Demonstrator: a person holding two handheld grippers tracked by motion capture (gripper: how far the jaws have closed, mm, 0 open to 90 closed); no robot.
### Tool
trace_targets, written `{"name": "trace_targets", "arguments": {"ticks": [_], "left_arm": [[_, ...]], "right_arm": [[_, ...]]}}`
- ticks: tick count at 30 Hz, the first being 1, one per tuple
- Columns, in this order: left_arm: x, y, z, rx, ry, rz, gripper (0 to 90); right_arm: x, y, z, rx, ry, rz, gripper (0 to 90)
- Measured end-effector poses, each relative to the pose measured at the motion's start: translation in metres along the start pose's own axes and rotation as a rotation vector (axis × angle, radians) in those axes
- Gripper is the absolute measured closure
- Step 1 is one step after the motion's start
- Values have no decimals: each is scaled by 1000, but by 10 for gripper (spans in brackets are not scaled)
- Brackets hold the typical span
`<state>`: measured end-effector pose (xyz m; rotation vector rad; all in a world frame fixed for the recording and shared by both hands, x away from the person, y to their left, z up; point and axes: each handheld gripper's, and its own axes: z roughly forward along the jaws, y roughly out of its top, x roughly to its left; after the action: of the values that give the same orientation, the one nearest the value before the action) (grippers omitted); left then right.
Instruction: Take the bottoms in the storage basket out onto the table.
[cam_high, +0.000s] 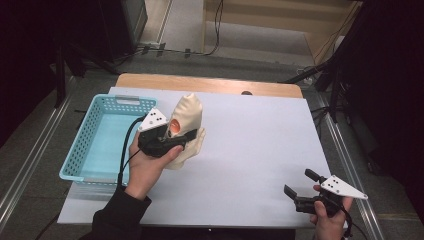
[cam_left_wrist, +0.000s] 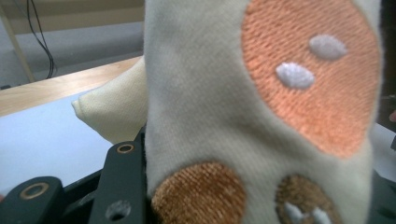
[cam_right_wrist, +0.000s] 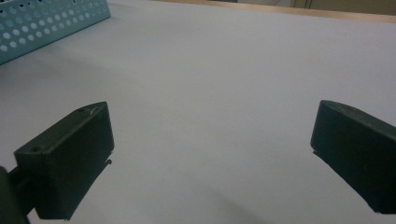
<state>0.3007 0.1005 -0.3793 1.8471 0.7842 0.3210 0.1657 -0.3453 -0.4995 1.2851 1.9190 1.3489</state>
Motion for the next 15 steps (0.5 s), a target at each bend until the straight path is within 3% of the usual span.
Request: {"name": "trace_targets", "arguments": {"ticks": [15], "left_arm": [[-17,-3,31,33,-50,-2,481]], "right_arm": [[1,0,1,3,0,-5,0]]}}
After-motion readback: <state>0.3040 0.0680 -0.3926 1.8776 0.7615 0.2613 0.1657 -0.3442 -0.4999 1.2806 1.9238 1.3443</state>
